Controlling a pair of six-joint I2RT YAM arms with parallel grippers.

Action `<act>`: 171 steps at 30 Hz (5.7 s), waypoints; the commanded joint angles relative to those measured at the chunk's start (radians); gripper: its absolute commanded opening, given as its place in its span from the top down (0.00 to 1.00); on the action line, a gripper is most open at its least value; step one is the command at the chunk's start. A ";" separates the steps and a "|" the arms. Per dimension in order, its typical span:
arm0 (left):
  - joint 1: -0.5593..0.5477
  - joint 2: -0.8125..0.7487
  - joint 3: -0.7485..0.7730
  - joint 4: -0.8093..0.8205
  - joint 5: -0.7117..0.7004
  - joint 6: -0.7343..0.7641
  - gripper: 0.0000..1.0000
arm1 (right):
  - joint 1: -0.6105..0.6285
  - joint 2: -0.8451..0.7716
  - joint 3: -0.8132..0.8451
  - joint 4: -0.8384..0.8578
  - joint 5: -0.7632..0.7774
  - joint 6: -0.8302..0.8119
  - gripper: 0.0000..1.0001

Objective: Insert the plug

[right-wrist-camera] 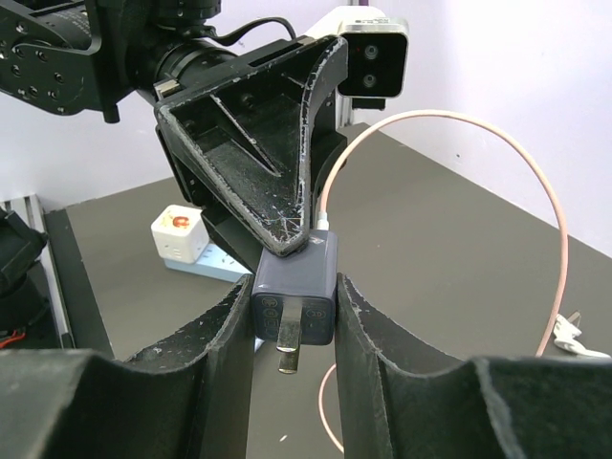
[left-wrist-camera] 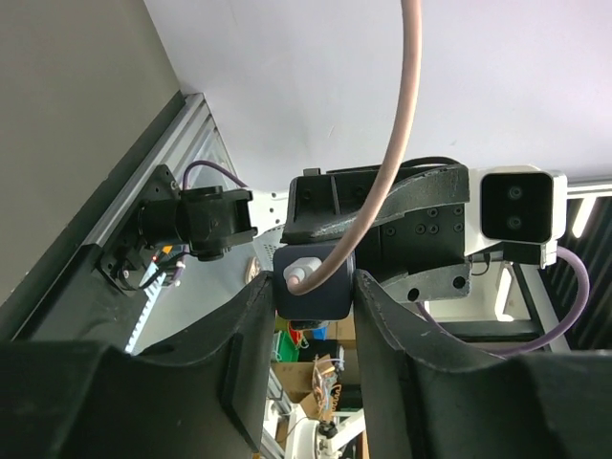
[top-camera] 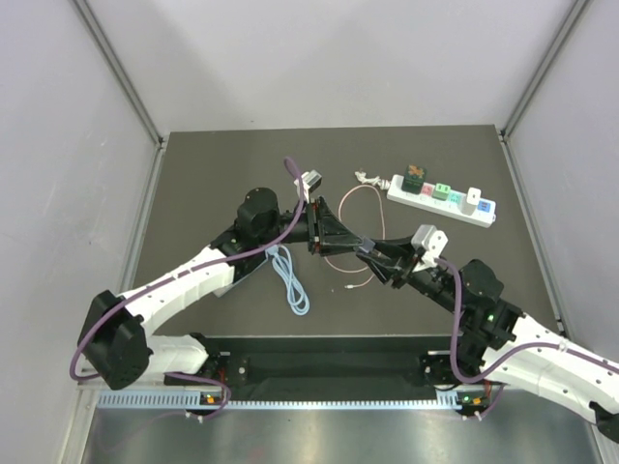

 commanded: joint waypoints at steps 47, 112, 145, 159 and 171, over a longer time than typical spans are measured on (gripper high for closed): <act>0.196 -0.140 0.294 -1.120 -1.043 0.544 1.00 | -0.002 -0.222 0.067 -0.399 0.179 0.364 0.00; 0.210 0.185 0.014 -1.139 -1.412 0.202 1.00 | -0.002 -0.210 0.072 -0.436 0.216 0.330 0.00; 0.170 0.310 -0.042 -1.091 -1.296 0.208 1.00 | -0.002 -0.208 0.079 -0.449 0.224 0.329 0.00; 0.170 0.219 0.168 -1.274 -1.319 0.265 0.03 | -0.002 -0.193 0.087 -0.439 0.216 0.342 0.00; 0.169 0.077 0.475 -1.198 -1.151 0.642 0.11 | 0.000 -0.112 0.167 -0.537 0.338 0.422 0.00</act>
